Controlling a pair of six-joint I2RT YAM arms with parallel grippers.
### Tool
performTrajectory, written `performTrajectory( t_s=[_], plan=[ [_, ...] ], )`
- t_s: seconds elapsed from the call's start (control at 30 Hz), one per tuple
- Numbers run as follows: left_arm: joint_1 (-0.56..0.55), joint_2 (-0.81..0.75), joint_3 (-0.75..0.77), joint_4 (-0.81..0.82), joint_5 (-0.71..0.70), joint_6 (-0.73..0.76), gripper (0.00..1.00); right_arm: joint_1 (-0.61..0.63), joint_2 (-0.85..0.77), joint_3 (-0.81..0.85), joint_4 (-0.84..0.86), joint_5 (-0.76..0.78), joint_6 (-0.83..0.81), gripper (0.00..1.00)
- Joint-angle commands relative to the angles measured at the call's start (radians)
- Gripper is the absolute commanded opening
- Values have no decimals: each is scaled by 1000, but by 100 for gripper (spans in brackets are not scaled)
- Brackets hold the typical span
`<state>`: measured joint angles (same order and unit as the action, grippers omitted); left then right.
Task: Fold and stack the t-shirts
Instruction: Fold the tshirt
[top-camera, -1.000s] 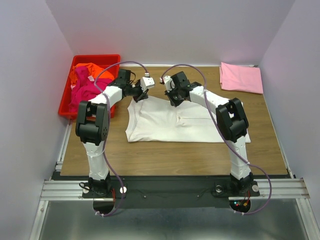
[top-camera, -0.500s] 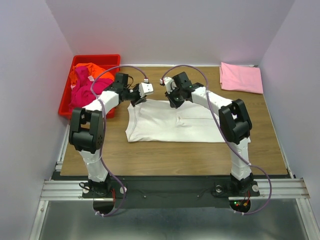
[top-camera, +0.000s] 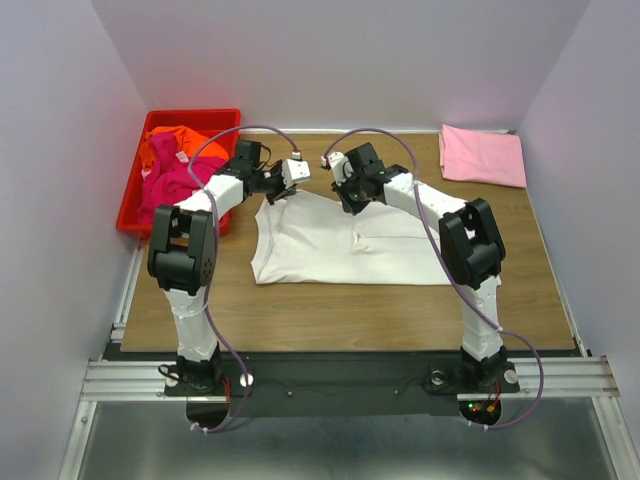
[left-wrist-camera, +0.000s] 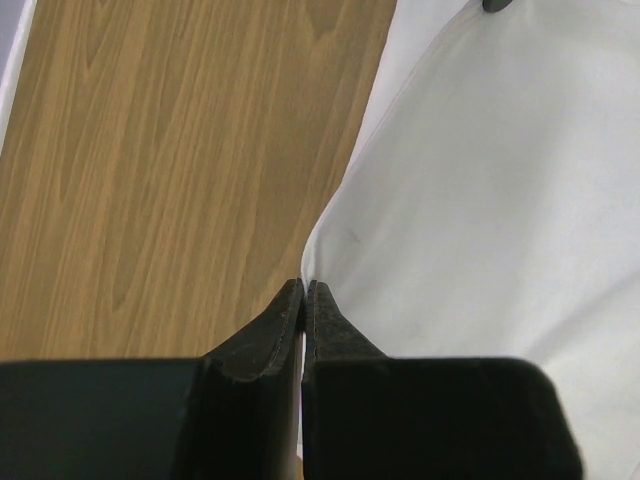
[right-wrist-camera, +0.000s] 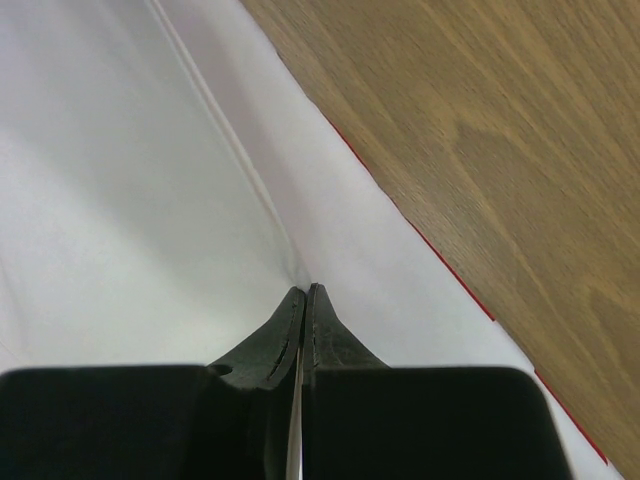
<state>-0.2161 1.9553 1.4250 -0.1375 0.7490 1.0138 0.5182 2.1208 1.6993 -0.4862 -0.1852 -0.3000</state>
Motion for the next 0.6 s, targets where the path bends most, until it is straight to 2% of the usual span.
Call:
performTrajectory(
  t_s=[0.0, 0.3, 0.57],
  plan=[
    [3, 5, 52, 56, 18, 23, 0, -12, -28, 23, 15, 47, -14, 1],
    [3, 40, 54, 73, -17, 40, 0, -17, 18, 62, 14, 78, -27, 0],
    [3, -45, -18, 96, 21, 51, 1, -17, -28, 27, 14, 35, -53, 1]
  ],
)
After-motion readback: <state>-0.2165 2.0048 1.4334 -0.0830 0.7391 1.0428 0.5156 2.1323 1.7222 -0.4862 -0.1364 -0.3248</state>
